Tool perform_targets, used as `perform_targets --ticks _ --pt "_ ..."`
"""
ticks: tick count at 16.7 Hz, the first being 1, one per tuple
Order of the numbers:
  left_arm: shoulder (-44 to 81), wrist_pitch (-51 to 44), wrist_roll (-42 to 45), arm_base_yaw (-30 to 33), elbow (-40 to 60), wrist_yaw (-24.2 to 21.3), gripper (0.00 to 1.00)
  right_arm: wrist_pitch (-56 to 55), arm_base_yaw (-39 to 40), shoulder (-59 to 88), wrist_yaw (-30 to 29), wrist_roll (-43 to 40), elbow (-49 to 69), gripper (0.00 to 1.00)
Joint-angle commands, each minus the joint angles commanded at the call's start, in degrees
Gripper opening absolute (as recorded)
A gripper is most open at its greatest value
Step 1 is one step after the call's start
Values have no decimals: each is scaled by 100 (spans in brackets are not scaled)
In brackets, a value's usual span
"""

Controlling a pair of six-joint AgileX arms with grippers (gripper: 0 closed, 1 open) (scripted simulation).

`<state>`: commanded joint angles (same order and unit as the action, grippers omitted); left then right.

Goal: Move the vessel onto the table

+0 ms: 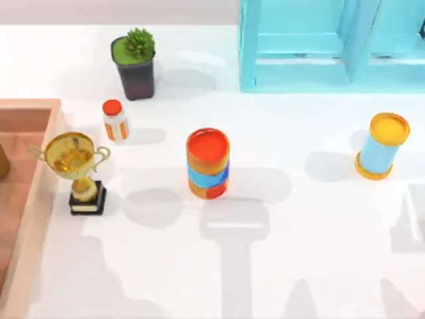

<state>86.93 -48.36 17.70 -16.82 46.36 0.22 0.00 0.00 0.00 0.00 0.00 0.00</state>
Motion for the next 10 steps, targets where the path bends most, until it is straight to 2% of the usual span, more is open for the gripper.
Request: perform_targets --ticks 5,10 --pt "-368 -630 -795 493 745 97 0 0 0 0 0 0 0 100" --pt "-662 -1662 -1853 1626 1300 42 0 0 0 0 0 0 0 100"
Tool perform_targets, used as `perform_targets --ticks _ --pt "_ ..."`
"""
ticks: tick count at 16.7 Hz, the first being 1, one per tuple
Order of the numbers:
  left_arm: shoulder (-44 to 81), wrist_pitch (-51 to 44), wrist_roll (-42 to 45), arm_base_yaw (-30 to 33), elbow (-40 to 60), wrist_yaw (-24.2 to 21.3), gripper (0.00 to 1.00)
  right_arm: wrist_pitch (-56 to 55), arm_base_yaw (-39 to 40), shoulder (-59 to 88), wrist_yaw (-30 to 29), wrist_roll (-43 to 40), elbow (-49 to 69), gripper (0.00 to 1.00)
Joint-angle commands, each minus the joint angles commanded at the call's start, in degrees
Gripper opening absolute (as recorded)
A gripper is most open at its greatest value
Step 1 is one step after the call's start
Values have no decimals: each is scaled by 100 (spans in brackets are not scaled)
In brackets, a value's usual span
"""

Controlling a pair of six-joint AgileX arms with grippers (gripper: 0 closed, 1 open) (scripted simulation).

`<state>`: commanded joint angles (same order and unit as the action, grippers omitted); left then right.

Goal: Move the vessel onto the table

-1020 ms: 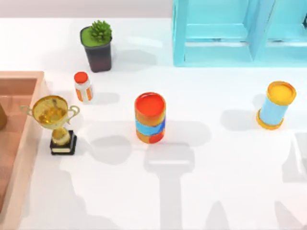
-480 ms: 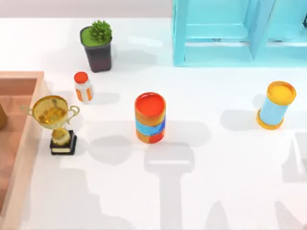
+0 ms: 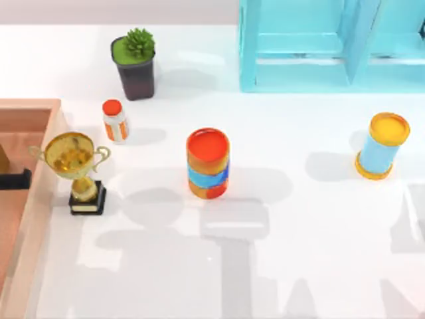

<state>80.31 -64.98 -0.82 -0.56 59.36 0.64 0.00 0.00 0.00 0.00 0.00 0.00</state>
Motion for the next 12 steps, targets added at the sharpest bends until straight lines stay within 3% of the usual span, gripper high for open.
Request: perform_targets --ticks 4,12 --pt "-152 -680 -539 751 202 -43 0 0 0 0 0 0 0 100" --pt "65 -830 -807 1040 417 -48 0 0 0 0 0 0 0 100"
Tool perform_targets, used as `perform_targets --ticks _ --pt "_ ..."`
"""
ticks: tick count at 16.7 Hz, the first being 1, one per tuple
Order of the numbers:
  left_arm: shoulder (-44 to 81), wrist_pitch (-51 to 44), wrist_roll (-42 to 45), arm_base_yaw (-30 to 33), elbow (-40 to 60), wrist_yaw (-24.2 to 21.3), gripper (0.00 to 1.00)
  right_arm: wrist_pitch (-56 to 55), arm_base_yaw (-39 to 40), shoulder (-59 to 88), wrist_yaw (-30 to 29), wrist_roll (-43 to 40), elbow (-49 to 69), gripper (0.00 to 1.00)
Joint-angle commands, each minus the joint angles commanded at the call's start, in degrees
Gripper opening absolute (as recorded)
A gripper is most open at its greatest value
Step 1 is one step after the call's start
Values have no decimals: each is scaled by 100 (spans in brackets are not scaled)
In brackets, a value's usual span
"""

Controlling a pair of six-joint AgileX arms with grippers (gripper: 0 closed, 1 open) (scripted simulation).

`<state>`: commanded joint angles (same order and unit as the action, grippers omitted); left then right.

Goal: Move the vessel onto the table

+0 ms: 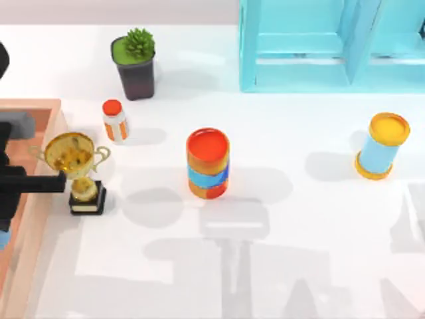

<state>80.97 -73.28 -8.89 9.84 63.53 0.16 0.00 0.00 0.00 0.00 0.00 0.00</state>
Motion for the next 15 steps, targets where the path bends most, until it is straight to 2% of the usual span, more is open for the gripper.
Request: perform_targets --ticks 4,11,15 --pt "879 -230 -1113 1118 954 21 0 0 0 0 0 0 0 100" --pt "2688 -519 -4057 4109 2990 59 0 0 0 0 0 0 0 100" --pt "3256 -529 -4962 5015 3661 77 0 0 0 0 0 0 0 100"
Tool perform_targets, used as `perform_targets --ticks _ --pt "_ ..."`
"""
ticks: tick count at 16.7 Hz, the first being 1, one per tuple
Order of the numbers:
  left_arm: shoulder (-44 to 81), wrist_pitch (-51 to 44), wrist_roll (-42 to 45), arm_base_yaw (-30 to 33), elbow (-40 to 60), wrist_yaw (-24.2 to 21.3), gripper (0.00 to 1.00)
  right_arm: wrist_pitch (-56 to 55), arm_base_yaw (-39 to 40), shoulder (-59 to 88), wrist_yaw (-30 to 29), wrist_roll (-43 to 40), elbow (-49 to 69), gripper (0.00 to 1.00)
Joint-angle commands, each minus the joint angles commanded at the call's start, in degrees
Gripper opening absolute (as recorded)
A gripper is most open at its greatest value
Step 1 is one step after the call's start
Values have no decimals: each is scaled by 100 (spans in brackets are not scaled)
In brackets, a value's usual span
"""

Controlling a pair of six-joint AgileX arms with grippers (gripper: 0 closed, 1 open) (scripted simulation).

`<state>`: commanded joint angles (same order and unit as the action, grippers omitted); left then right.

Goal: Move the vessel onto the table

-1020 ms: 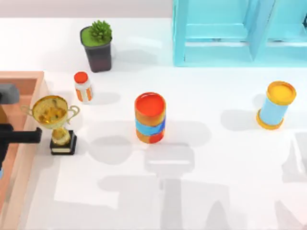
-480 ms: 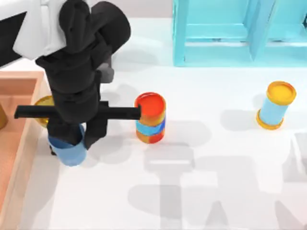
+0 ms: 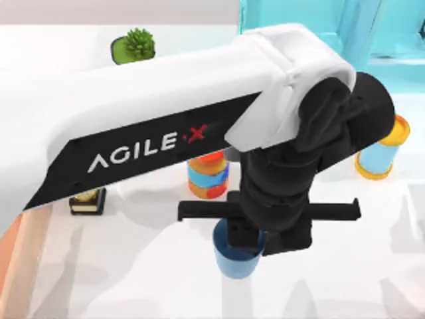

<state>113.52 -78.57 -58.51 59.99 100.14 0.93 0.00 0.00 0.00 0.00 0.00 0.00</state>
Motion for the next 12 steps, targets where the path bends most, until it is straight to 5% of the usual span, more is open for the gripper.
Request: perform_targets --ticks 7,12 --pt "38 110 -77 58 -51 -1 0 0 0 0 0 0 0 100" --pt "20 1029 -17 14 -987 2 0 0 0 0 0 0 0 100"
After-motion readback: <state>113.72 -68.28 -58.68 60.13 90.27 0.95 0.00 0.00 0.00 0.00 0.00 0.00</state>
